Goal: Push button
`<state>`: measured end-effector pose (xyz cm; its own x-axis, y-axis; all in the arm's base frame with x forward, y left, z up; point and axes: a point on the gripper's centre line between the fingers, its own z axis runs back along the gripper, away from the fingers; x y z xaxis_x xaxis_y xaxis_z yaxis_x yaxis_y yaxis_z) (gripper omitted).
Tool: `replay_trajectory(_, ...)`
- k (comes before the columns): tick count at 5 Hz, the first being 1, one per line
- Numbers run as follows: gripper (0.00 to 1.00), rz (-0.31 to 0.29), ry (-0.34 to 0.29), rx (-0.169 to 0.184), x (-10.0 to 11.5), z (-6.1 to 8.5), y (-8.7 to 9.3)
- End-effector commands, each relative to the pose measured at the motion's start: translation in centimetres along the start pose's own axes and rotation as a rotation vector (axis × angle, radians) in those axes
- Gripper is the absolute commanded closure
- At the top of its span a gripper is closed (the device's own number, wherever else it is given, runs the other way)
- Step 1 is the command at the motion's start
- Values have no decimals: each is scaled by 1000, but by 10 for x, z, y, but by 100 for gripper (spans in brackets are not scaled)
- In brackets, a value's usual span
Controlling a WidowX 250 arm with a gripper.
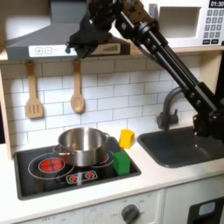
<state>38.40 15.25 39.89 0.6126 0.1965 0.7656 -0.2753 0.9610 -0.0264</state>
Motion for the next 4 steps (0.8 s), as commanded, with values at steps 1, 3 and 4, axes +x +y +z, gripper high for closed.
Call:
replay_trajectory(1, 100, -14, 17, -3, 4, -12, -1)
replay_trajectory(3, 100, -29, 15, -8, 7, -12, -5)
replay_trajectory(4, 100, -23, 10, -2, 7, -12, -2)
